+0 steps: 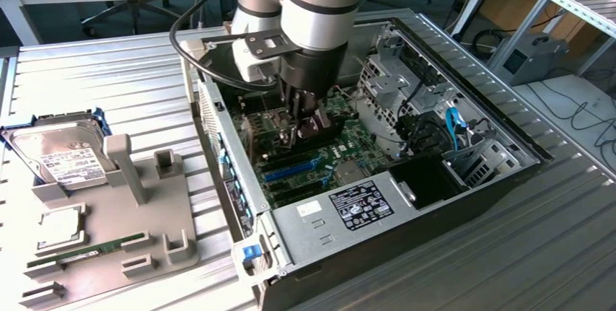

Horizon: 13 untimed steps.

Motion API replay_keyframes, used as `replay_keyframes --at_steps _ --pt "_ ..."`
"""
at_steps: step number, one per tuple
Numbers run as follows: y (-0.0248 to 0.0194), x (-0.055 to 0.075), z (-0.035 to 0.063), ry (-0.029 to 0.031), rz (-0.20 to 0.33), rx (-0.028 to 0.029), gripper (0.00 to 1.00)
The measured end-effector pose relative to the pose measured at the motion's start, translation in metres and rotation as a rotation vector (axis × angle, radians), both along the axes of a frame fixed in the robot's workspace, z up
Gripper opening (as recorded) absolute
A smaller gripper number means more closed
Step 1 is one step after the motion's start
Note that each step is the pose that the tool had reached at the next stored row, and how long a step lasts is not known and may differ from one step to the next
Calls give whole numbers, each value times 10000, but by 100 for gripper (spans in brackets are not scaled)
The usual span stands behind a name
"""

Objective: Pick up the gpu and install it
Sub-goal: 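Insert the gpu into the slot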

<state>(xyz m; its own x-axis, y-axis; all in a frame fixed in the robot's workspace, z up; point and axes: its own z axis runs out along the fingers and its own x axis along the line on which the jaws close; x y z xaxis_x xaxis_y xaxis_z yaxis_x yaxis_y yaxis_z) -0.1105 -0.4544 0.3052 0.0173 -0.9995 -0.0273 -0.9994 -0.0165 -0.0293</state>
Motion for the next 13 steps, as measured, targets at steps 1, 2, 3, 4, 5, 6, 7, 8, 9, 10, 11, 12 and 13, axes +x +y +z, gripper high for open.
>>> replay_keyframes --at_steps 1,2,3,4,5,6,7,8,9,10,11,12,13 --pt "0 -4 -3 0 0 0 27" --pt "0 -8 -5 0 0 -1 27" --pt "0 -12 -9 0 0 0 27" --pt "0 -16 -14 -1 0 1 27" --pt "0 -19 -20 0 1 0 27" --pt "0 -23 -24 0 0 0 27" --pt "0 -26 -30 0 0 0 27" --pt "0 -29 -35 0 -1 0 27" --pt "0 -32 -40 0 0 0 27" --pt "0 -36 -45 0 0 0 27" --pt "0 -42 -53 0 0 0 27" --pt "0 -45 -59 0 0 0 27" --pt "0 -47 -67 0 1 0 27"
